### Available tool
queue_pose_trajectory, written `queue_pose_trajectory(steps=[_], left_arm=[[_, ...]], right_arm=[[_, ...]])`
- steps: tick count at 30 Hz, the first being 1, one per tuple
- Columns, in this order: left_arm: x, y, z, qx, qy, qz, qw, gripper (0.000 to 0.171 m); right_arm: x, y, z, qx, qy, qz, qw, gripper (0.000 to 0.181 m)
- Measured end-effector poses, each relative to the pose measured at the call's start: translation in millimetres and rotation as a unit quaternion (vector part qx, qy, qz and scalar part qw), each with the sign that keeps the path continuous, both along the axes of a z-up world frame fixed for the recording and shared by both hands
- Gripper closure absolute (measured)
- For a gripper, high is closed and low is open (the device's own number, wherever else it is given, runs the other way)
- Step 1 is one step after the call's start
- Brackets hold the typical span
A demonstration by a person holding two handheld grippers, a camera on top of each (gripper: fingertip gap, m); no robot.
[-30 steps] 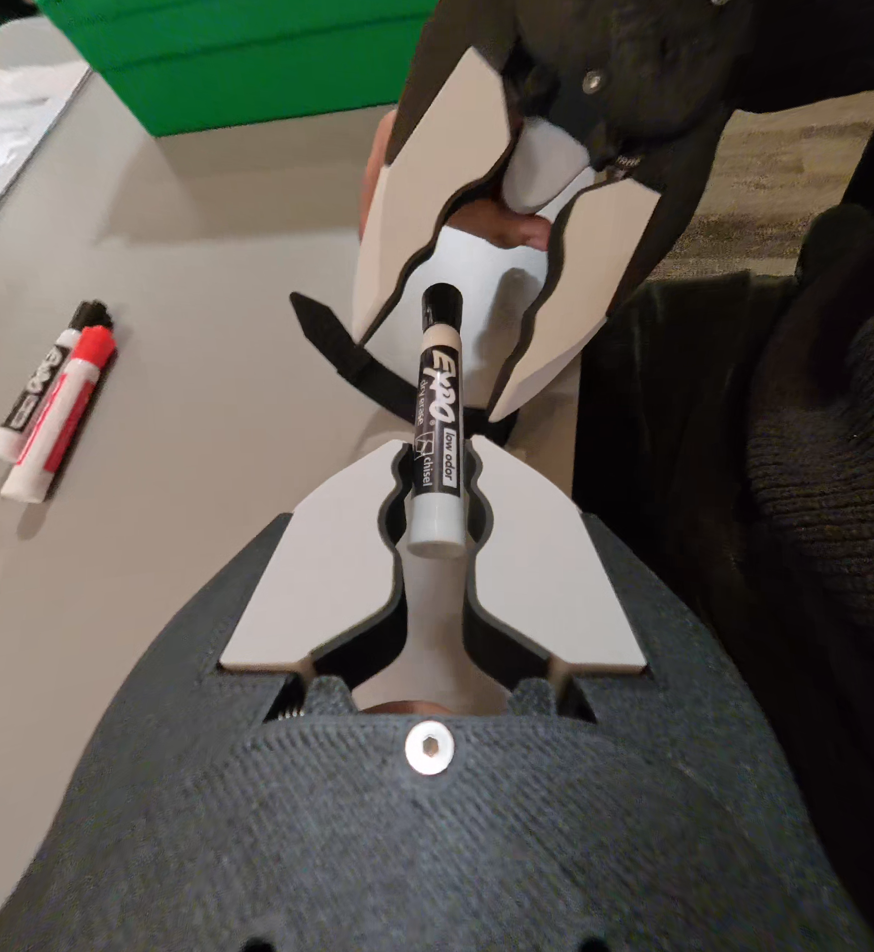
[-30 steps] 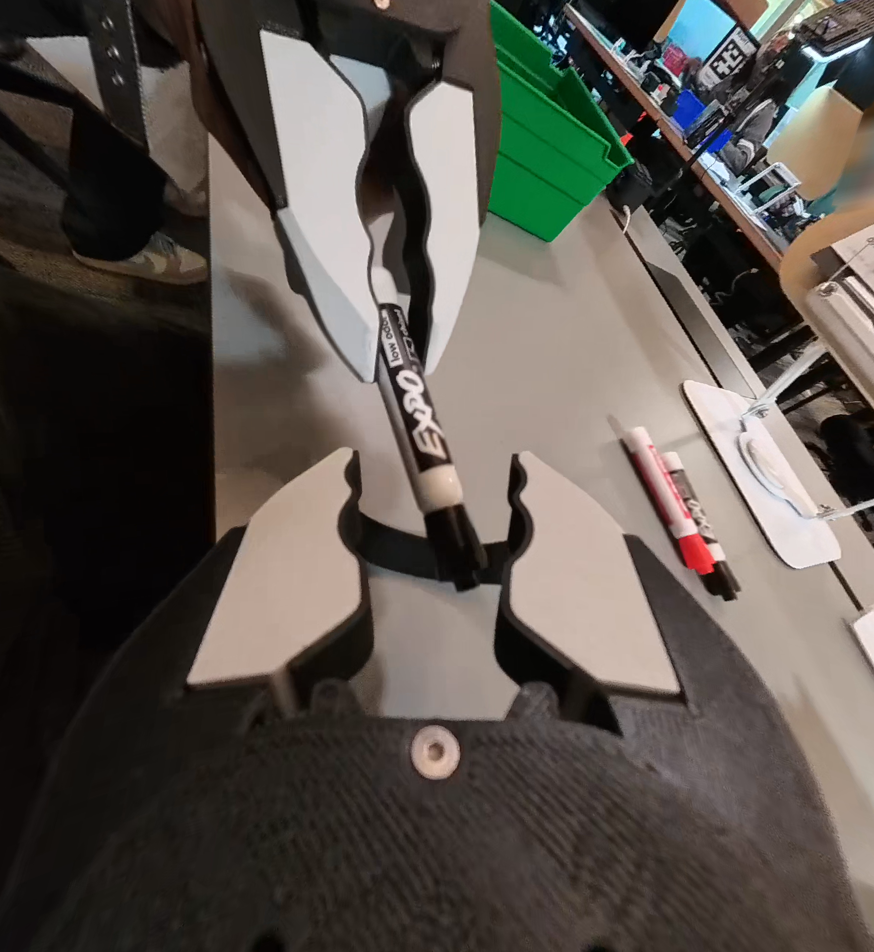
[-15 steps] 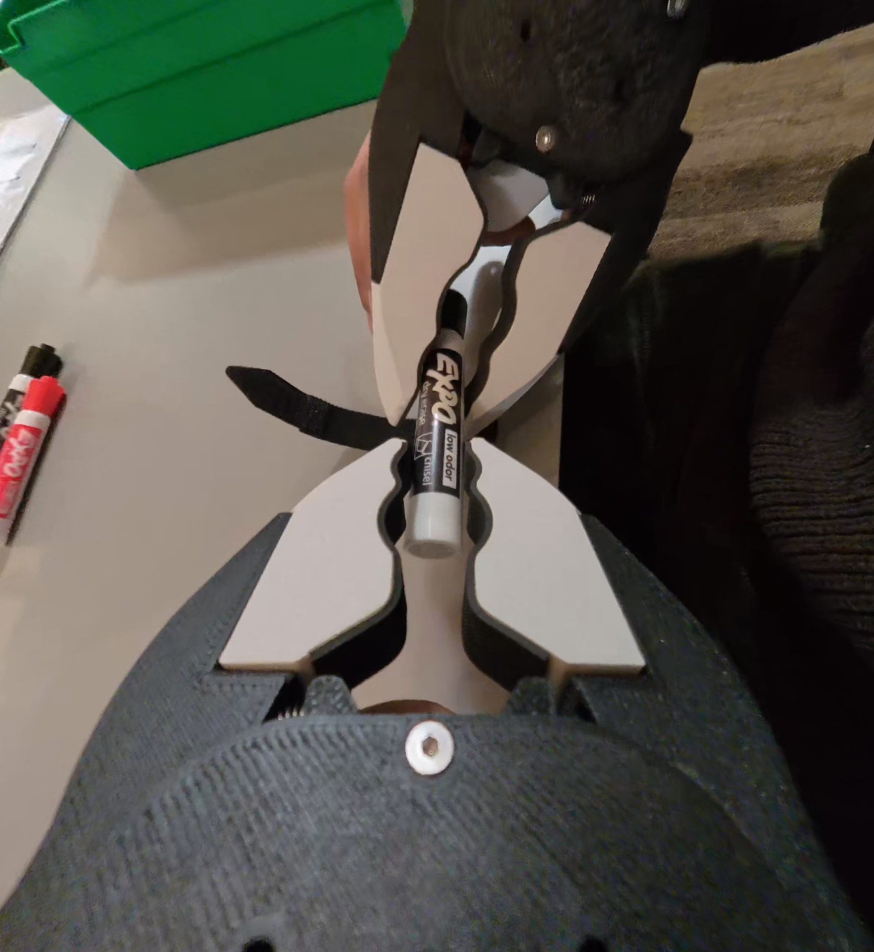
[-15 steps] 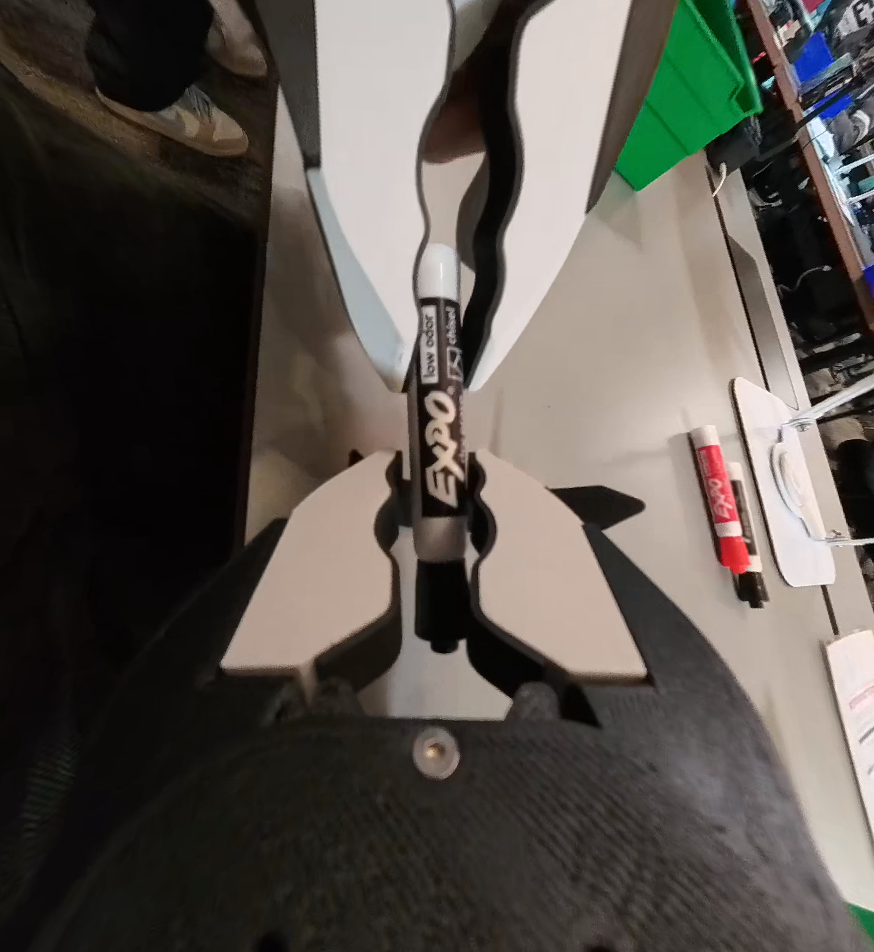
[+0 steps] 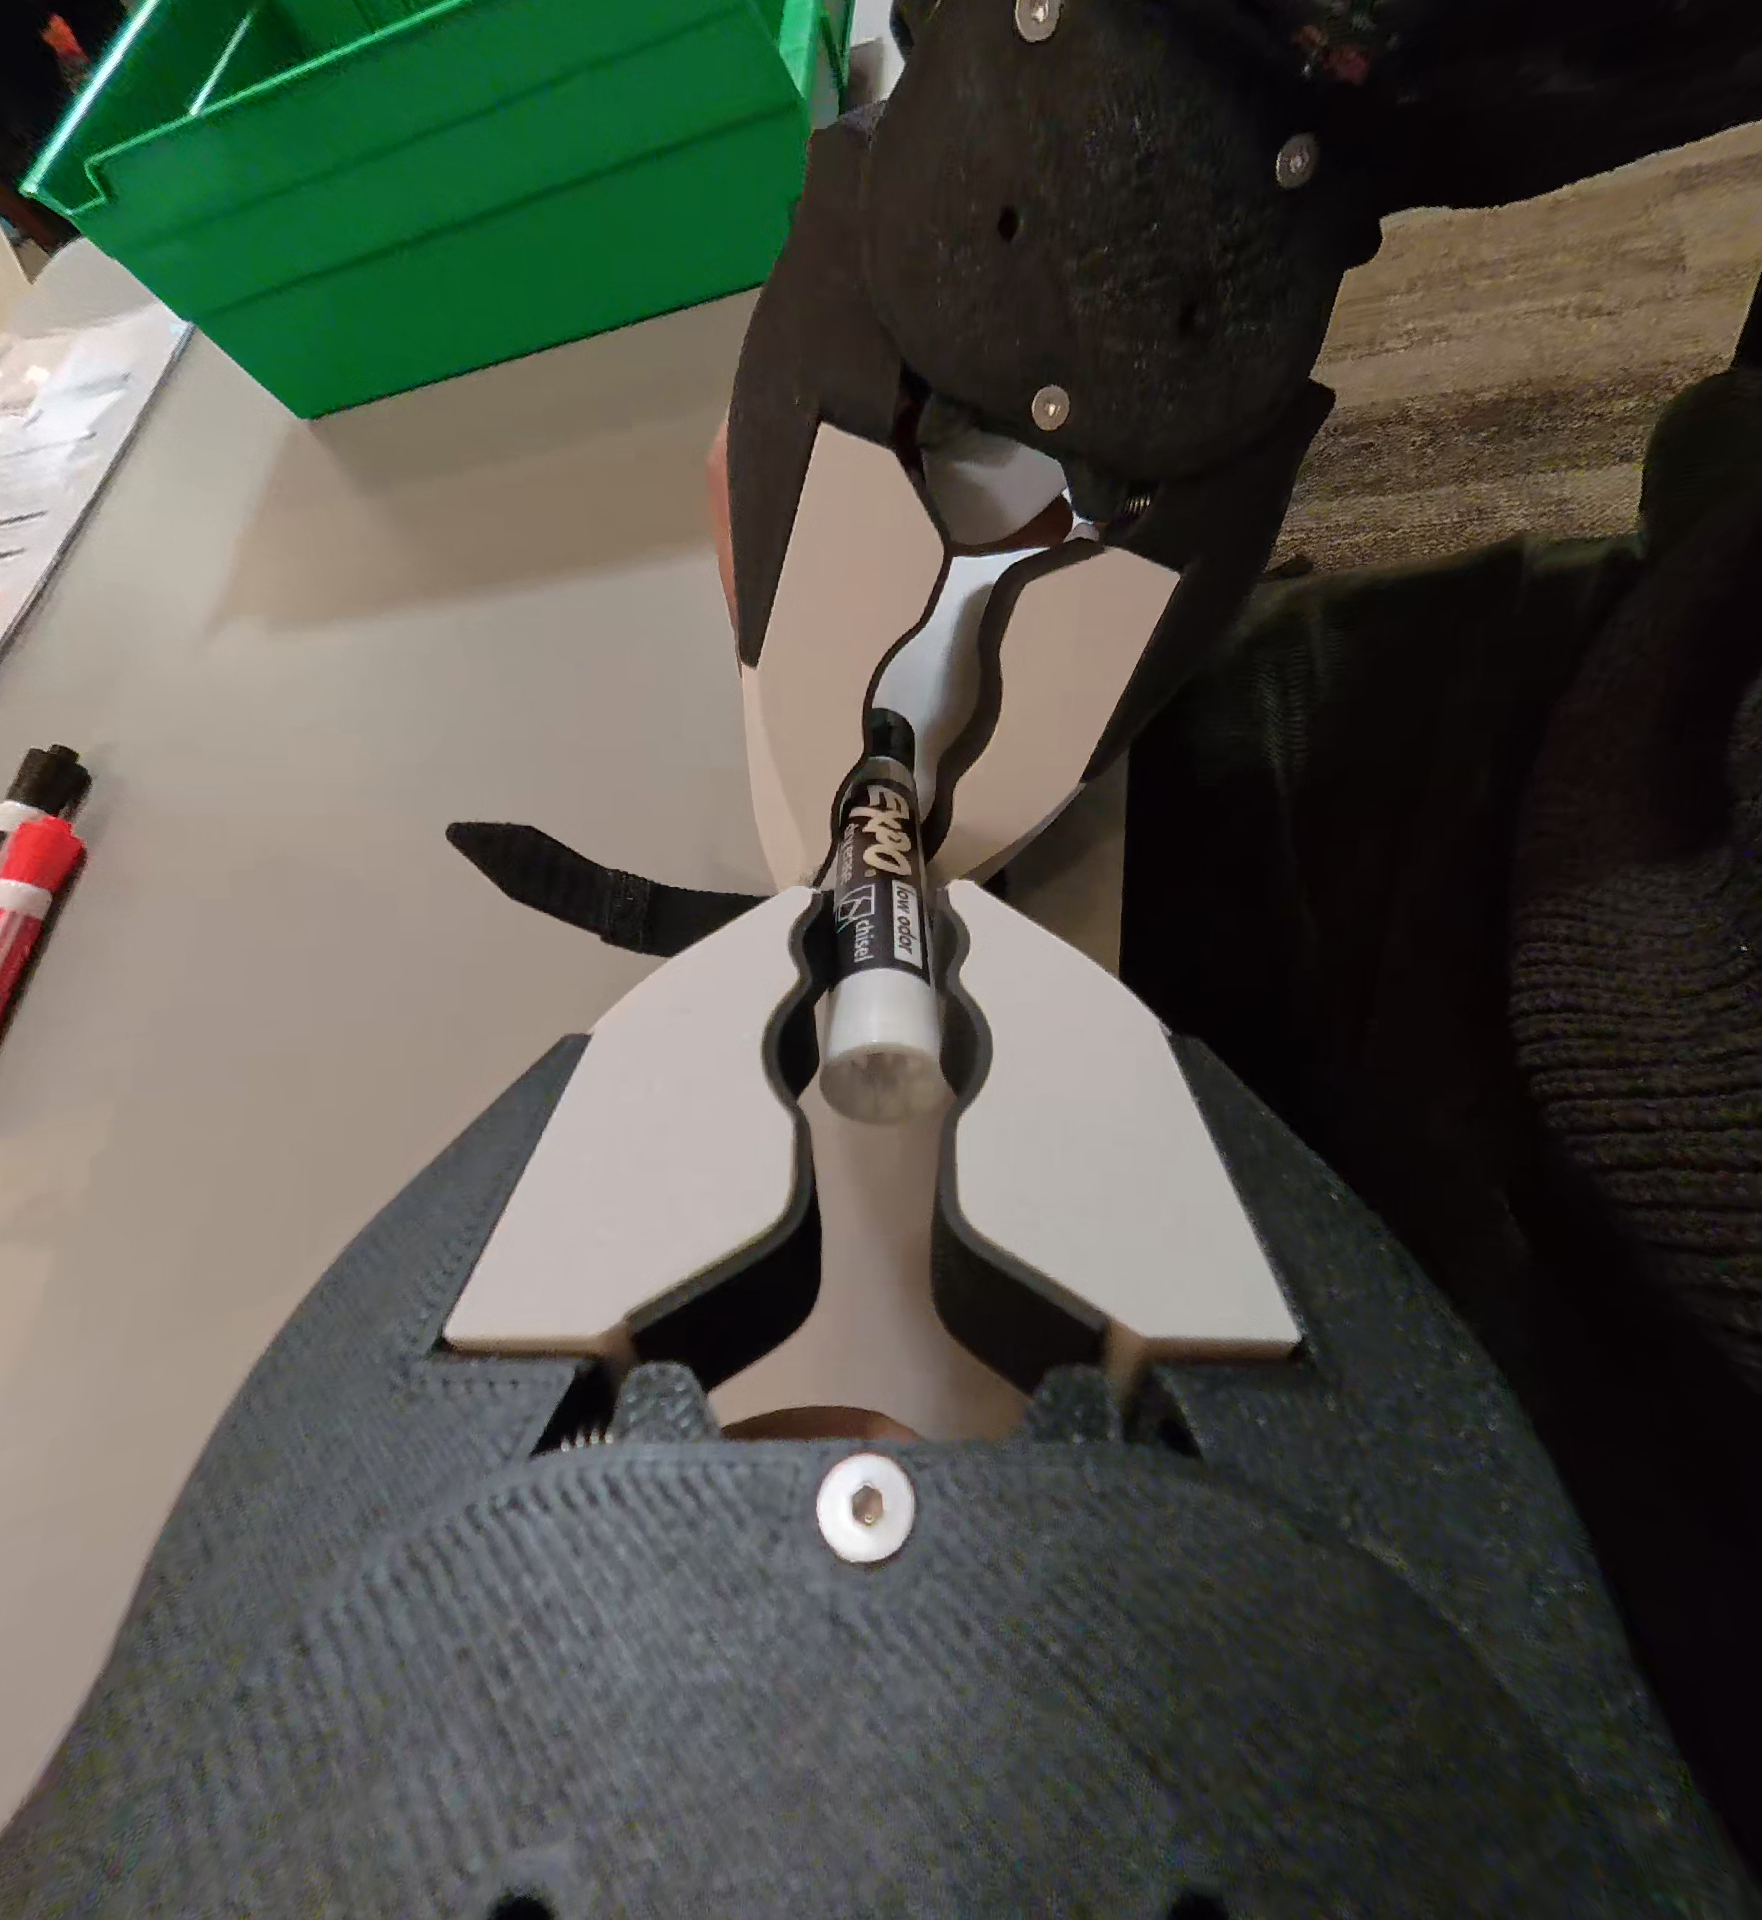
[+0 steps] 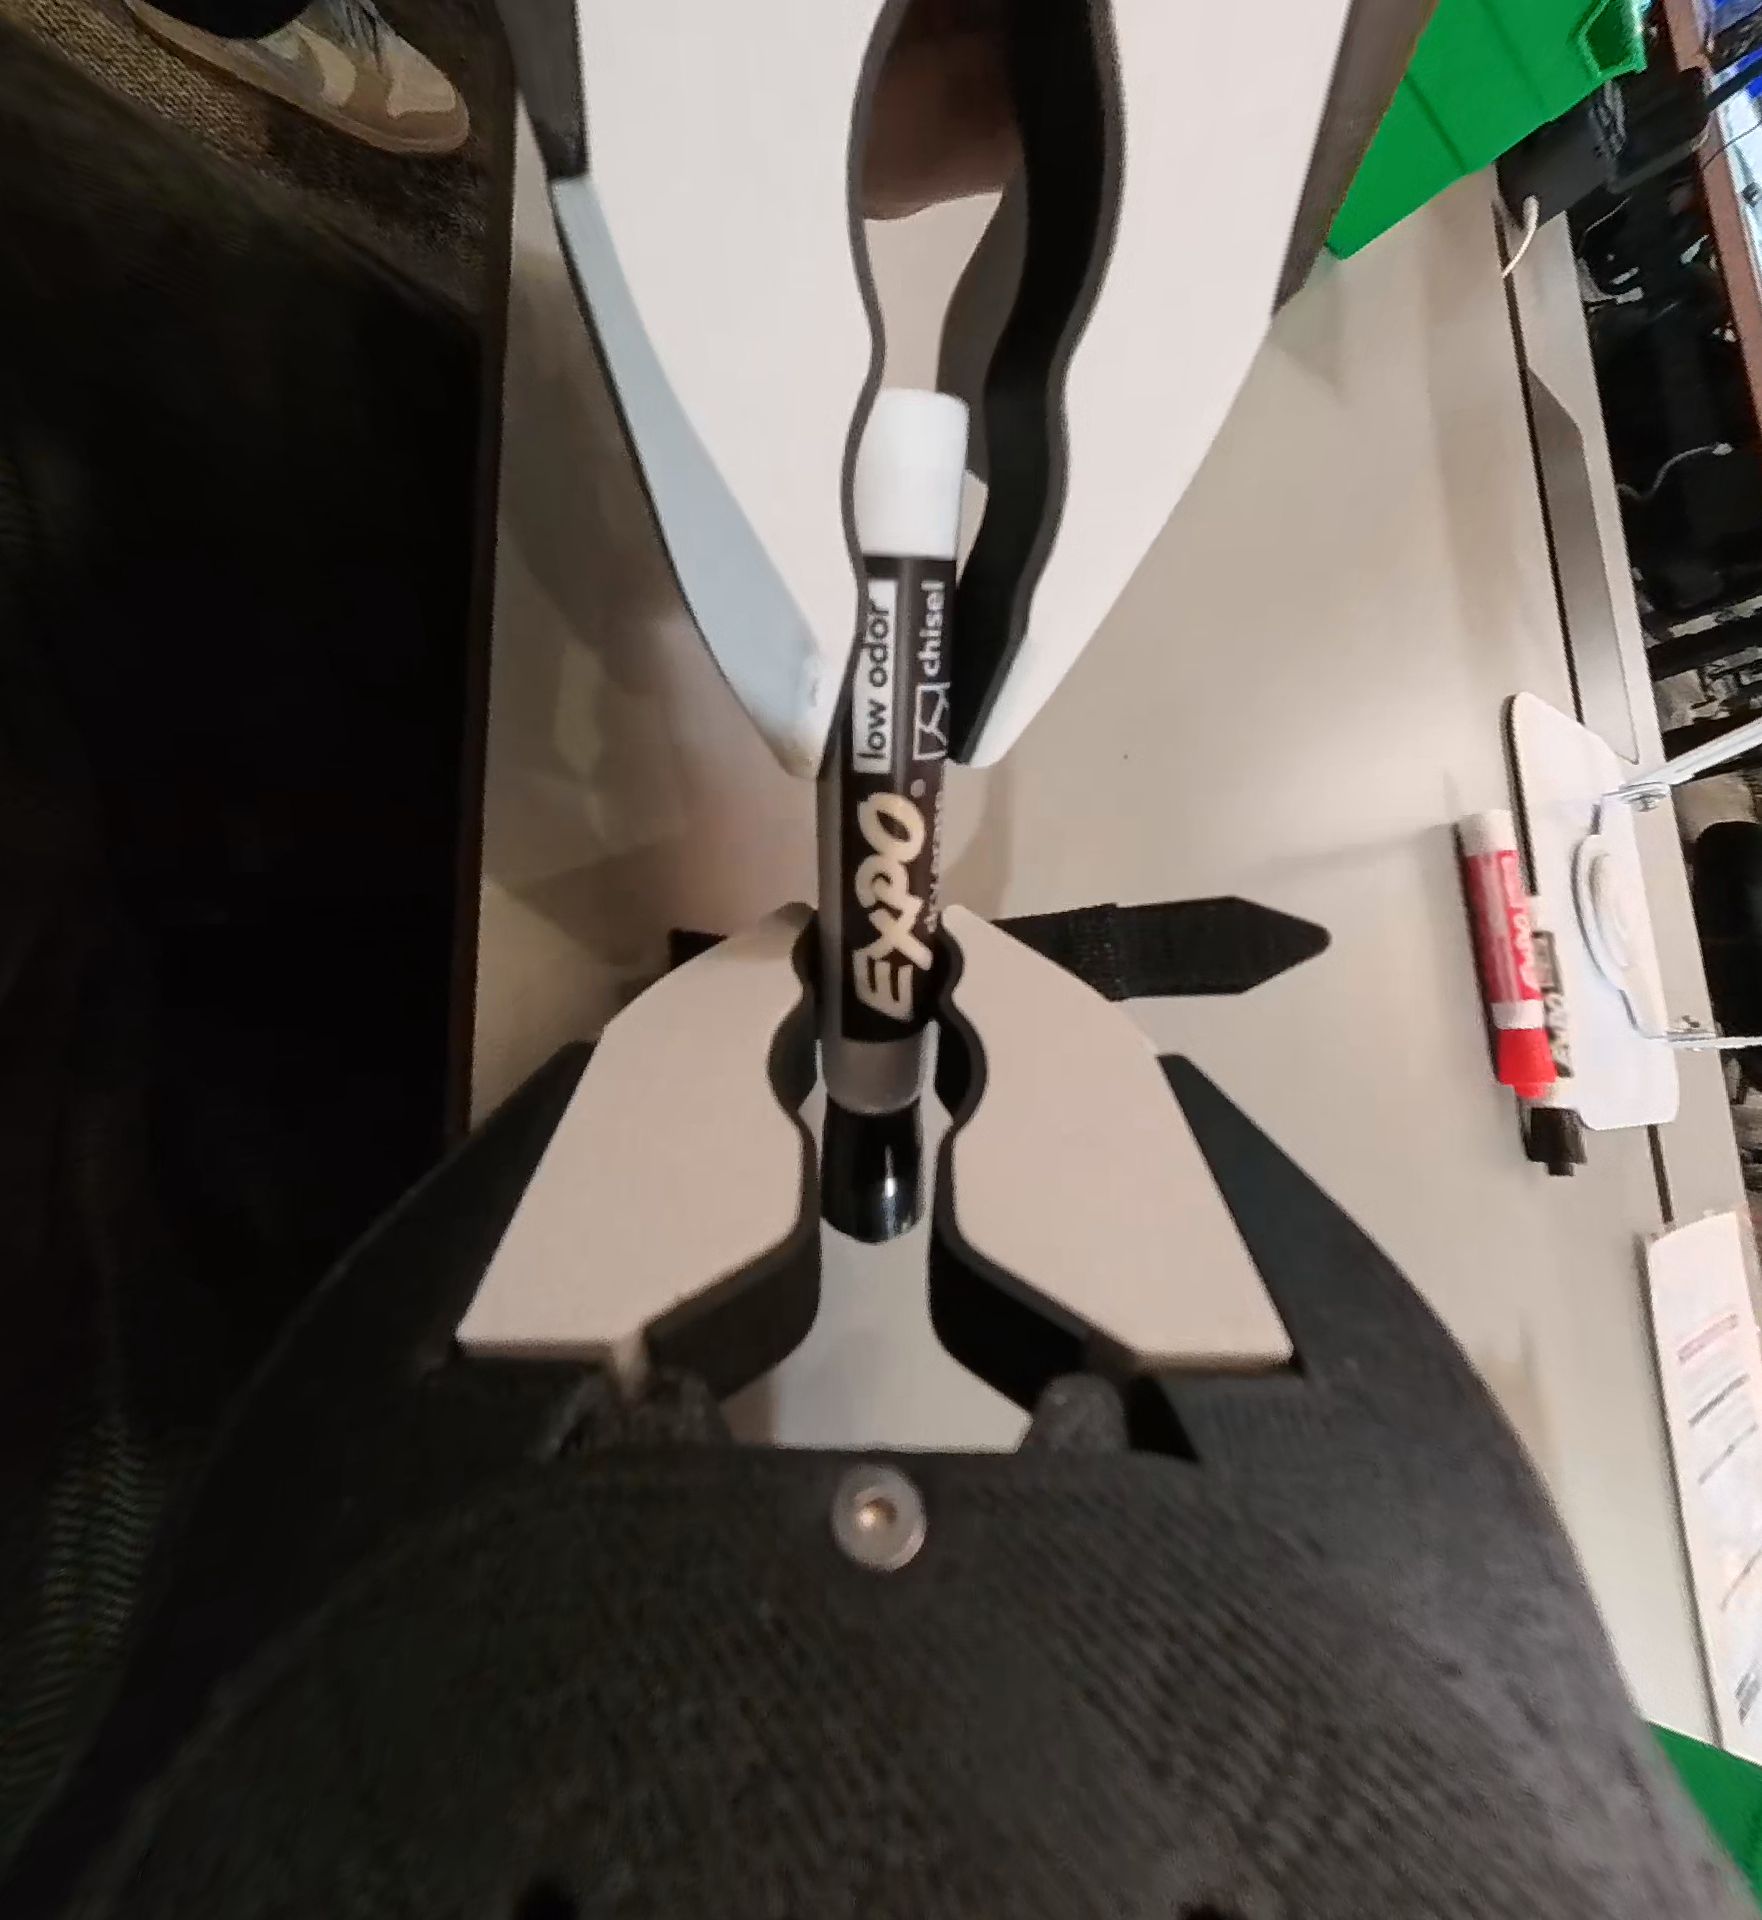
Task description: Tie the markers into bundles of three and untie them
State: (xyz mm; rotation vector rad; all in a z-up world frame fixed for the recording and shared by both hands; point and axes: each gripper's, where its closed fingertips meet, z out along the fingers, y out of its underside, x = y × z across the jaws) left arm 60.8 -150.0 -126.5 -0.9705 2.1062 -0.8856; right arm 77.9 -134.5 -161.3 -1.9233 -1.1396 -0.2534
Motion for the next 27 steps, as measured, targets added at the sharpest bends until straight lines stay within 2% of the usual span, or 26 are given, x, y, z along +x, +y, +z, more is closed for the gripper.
queue_pose_trajectory(steps=[5,13,14,18,24,27], left_arm=[[0,-5,7,-0.026,-0.007,-0.007,1.0,0.152],[3,1,4,-0.034,-0.02,0.012,0.999,0.152],[4,3,3,-0.031,-0.023,0.019,0.999,0.15],[7,12,-3,-0.035,-0.011,0.046,0.998,0.12],[7,19,-4,-0.092,0.007,0.062,0.994,0.121],[7,20,-2,-0.113,0.004,0.065,0.991,0.12]], right_arm=[[1,0,-3,0.0,-0.002,0.0,1.0,0.166],[7,2,-2,-0.005,-0.011,-0.013,1.0,0.167],[9,2,-2,-0.005,-0.017,-0.017,1.0,0.168],[19,3,-3,-0.009,-0.023,-0.034,0.999,0.167],[30,5,-3,-0.01,-0.052,-0.056,0.997,0.168],[29,2,-7,-0.035,-0.041,-0.064,0.996,0.168]])
